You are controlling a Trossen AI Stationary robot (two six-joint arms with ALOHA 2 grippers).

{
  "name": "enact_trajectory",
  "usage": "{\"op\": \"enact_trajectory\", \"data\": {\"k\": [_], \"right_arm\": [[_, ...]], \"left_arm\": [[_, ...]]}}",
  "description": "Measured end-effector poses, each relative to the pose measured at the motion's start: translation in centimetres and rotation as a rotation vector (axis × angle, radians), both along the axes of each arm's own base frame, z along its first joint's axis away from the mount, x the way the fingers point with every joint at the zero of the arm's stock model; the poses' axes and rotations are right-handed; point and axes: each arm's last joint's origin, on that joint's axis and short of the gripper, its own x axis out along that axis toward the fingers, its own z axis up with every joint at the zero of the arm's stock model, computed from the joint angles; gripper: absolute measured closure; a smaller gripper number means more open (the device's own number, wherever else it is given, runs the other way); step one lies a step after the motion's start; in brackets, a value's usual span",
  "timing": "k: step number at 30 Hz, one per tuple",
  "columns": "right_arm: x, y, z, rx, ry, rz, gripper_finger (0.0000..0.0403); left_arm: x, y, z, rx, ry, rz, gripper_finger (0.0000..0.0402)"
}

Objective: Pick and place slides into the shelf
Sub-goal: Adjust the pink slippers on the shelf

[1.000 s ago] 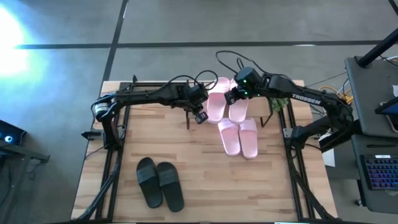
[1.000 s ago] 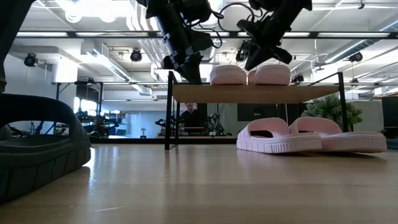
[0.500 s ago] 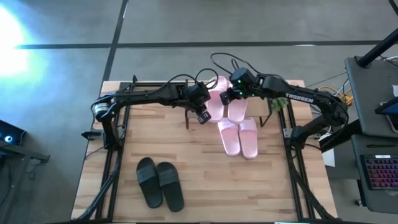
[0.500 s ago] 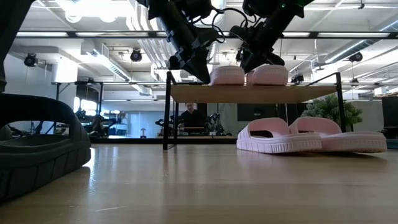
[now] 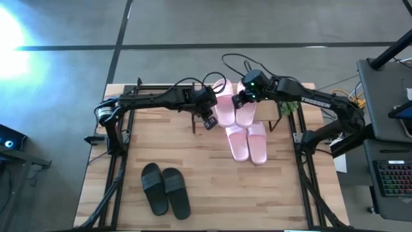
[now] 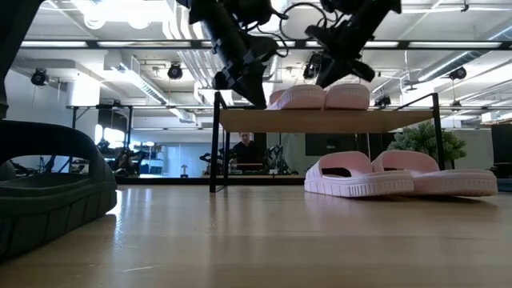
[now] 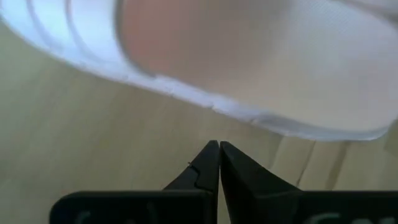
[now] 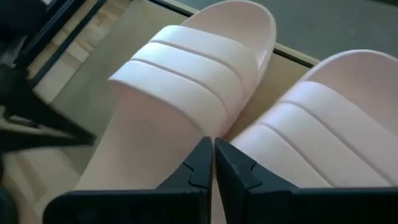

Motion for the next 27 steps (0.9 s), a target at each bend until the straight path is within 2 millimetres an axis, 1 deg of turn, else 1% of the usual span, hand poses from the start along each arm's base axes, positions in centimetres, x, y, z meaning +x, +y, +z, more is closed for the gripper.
{"op": "enact_trajectory", "data": {"k": [3, 7, 9, 12, 17, 23, 27], "right_arm": [[-1.5, 0.6, 1.0, -0.013, 0.019, -0.018, 0.0392], [-4.3, 1.4, 1.8, -0.064, 0.131, -0.132, 0.0392], [-5.4, 1.5, 1.8, -0.046, 0.179, -0.184, 0.0392], [-6.2, 1.2, 1.3, -0.001, 0.218, -0.218, 0.0392], [-6.0, 0.3, -0.3, 0.048, 0.309, -0.248, 0.0392], [-4.5, -0.5, -2.3, 0.079, 0.39, -0.206, 0.0392], [-3.7, -1.0, -2.8, 0.074, 0.389, -0.199, 0.0392]], "left_arm": [[-0.2, 0.0, -0.1, 0.006, 0.029, 0.008, 0.0402], [-0.3, -0.2, 0.3, 0.009, 0.014, 0.004, 0.0402], [-0.3, -0.3, 0.7, 0.015, -0.01, 0.002, 0.0402], [-0.3, -0.3, 0.9, 0.02, -0.027, 0.001, 0.0402], [-0.2, -0.3, 1.0, 0.026, -0.04, -0.001, 0.0402], [-0.2, -0.3, 1.0, 0.026, -0.032, -0.001, 0.0402], [-0.3, -0.3, 0.9, 0.026, -0.025, 0.0, 0.0402]]}}
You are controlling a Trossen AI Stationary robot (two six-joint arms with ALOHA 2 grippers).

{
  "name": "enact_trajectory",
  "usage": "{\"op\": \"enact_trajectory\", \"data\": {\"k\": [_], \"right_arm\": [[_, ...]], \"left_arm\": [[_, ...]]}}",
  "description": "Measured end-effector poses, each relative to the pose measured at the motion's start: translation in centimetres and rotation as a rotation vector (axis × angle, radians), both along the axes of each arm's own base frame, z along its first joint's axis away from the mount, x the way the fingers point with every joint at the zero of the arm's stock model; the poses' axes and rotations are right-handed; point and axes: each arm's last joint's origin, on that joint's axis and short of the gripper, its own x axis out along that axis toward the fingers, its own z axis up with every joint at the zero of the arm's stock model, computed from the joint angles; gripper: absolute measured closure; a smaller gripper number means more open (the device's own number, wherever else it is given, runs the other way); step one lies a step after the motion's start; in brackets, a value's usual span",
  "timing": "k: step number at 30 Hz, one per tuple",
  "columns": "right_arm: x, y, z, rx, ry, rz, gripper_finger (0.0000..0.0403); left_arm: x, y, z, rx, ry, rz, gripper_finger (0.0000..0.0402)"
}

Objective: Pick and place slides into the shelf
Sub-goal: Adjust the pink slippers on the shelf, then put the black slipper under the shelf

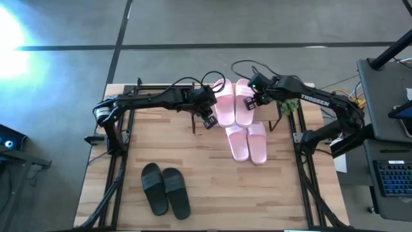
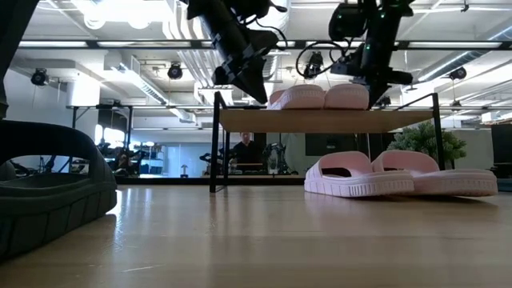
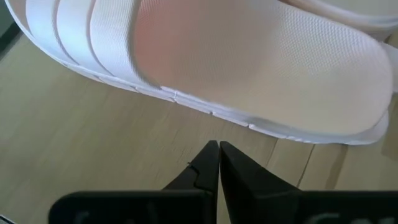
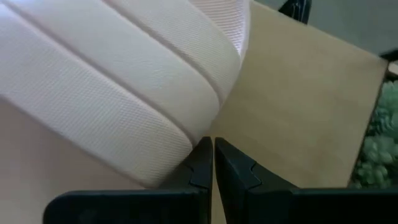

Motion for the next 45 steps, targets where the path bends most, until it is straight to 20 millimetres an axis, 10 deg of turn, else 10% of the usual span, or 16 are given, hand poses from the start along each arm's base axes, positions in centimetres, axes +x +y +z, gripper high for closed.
{"op": "enact_trajectory", "data": {"k": [30, 45], "right_arm": [[-2.9, 1.8, 4.2, -0.039, -0.082, 0.003, 0.0392], [-5.4, 5.3, 4.9, 0.068, -0.017, 0.035, 0.0392]], "left_arm": [[0.1, 4.5, -0.2, 0.081, -0.068, 0.025, 0.0402], [-3.0, 2.2, 1.3, 0.091, 0.116, 0.006, 0.0402]]}}
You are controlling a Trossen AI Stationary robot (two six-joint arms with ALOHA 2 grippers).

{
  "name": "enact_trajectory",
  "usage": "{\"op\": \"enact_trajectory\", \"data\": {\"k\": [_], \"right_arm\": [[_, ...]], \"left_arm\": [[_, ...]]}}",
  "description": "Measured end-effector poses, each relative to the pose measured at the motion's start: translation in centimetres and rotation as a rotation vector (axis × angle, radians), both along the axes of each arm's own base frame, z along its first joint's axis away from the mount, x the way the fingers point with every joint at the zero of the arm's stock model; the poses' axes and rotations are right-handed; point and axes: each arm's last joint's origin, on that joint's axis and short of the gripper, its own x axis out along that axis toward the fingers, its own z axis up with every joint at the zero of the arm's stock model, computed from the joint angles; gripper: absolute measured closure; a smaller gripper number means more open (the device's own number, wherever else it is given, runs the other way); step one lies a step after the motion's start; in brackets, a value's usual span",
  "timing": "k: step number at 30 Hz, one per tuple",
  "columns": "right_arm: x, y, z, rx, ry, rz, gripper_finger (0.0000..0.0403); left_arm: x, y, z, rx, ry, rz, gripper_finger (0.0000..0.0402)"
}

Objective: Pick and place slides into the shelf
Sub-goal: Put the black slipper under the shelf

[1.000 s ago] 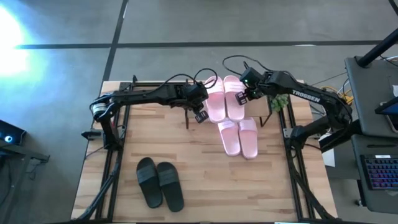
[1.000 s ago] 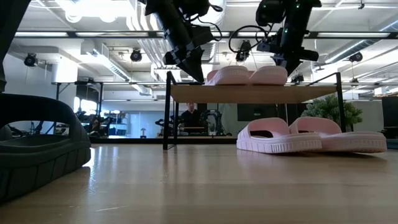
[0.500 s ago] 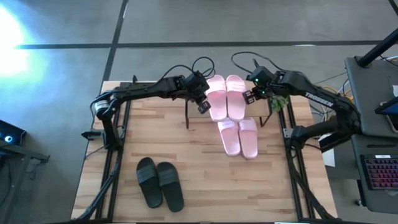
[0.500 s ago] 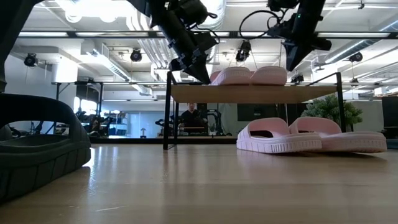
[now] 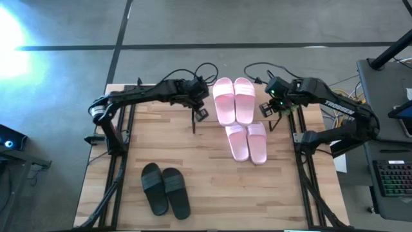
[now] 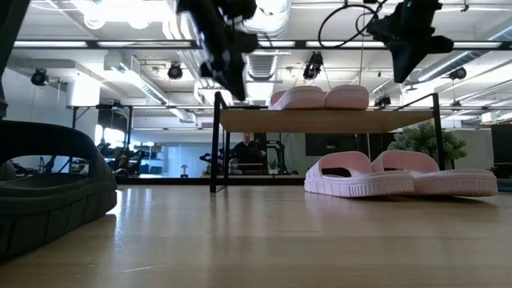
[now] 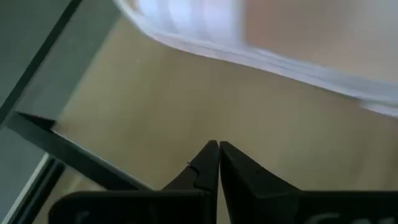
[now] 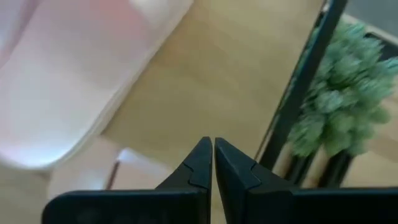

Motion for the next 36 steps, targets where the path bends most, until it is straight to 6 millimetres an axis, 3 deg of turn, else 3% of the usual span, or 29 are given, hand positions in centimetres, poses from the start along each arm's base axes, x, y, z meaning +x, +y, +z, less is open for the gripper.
{"op": "enact_trajectory", "data": {"k": [6, 10, 17, 22, 29, 36], "right_arm": [[-0.7, 3.2, 0.2, 0.075, -0.06, -0.01, 0.0392], [-0.7, 5.2, -0.7, 0.123, -0.063, -0.039, 0.0392], [0.0, 8.9, -3.2, 0.195, -0.02, -0.062, 0.0392], [0.2, 12.0, -4.8, 0.253, -0.061, -0.074, 0.0392], [-0.2, 16.3, -6.9, 0.32, -0.184, -0.141, 0.0392], [0.9, 19.2, -8.5, 0.387, -0.356, -0.116, 0.0392]], "left_arm": [[-0.7, -5.8, 3.4, 0.032, -0.112, -0.206, 0.0402], [-0.6, -8.9, 3.6, 0.018, -0.115, -0.31, 0.0402], [0.7, -10.3, 1.8, 0.008, -0.057, -0.347, 0.0402], [0.2, -11.7, 1.1, 0.005, -0.025, -0.345, 0.0402], [-3.0, -14.3, -1.1, 0.012, 0.019, -0.22, 0.0402], [-8.7, -17.0, -1.6, -0.101, -0.056, -0.118, 0.0402]]}}
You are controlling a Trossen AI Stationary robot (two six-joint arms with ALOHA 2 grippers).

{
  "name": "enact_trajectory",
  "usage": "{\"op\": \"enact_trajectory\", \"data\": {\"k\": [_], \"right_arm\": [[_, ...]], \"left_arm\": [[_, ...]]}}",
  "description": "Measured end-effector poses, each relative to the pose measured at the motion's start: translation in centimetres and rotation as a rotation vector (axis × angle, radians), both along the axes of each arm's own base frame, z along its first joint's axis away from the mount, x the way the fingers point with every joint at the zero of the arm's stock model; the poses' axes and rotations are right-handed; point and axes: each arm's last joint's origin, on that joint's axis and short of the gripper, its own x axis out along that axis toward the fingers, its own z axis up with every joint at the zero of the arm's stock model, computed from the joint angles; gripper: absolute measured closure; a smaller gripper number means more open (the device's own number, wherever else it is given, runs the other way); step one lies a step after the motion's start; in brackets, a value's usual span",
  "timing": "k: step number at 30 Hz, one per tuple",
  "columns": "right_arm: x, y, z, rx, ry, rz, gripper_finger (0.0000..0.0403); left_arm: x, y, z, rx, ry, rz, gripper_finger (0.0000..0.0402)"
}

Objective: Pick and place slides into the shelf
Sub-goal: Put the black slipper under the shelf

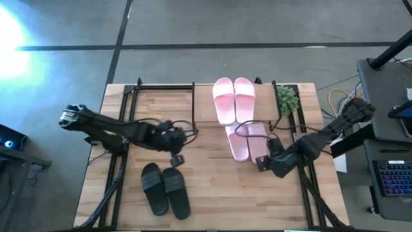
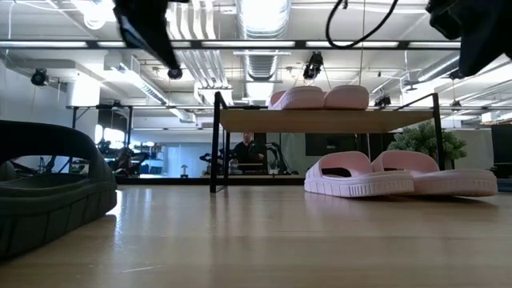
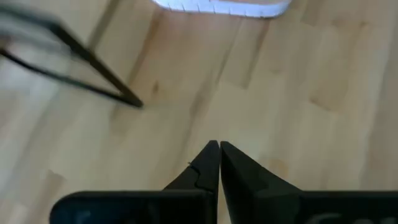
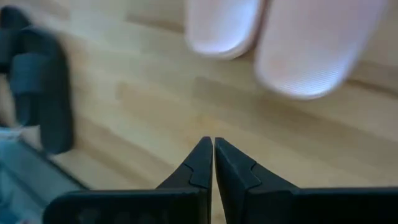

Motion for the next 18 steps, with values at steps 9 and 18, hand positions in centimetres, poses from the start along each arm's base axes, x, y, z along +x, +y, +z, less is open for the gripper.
{"op": "enact_trajectory", "data": {"k": [9, 18], "right_arm": [[3.7, 2.5, -1.4, -0.013, -0.086, 0.107, 0.0392], [7.1, 4.9, -2.2, -0.081, -0.009, 0.193, 0.0346]], "left_arm": [[-6.0, -3.9, -2.5, -0.175, 0.038, -0.034, 0.0401], [-9.8, -8.5, -4.5, -0.201, 0.155, -0.106, 0.0317]]}}
